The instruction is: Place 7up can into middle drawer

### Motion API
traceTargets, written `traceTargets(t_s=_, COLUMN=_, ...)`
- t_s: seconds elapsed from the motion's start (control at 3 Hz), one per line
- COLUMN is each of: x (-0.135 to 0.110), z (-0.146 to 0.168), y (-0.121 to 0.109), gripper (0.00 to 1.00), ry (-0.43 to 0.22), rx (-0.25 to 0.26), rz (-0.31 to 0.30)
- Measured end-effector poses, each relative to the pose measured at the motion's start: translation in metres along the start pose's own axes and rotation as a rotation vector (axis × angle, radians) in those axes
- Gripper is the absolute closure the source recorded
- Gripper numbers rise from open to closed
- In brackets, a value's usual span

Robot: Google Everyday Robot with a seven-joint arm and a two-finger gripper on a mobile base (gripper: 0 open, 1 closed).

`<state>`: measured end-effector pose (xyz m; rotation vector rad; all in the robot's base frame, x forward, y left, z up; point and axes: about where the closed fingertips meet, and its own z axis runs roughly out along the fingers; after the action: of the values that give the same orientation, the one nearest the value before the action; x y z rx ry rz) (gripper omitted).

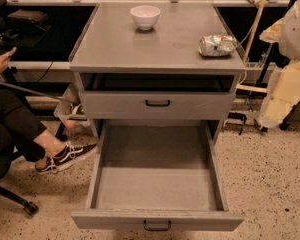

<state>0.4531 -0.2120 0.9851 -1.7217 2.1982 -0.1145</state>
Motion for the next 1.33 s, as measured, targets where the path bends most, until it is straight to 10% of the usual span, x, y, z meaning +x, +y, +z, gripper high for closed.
traceTargets(t_s=0.67, x=-0.051, z=0.015, y=-0.1, gripper=0.0, ry=-0.028, rx=0.029, rz=0.012)
traceTargets(t_s=1.33, x=-0.071, z=-0.006, y=-0.124, gripper=0.0, ry=-0.082, rx=0.101, rz=0.003)
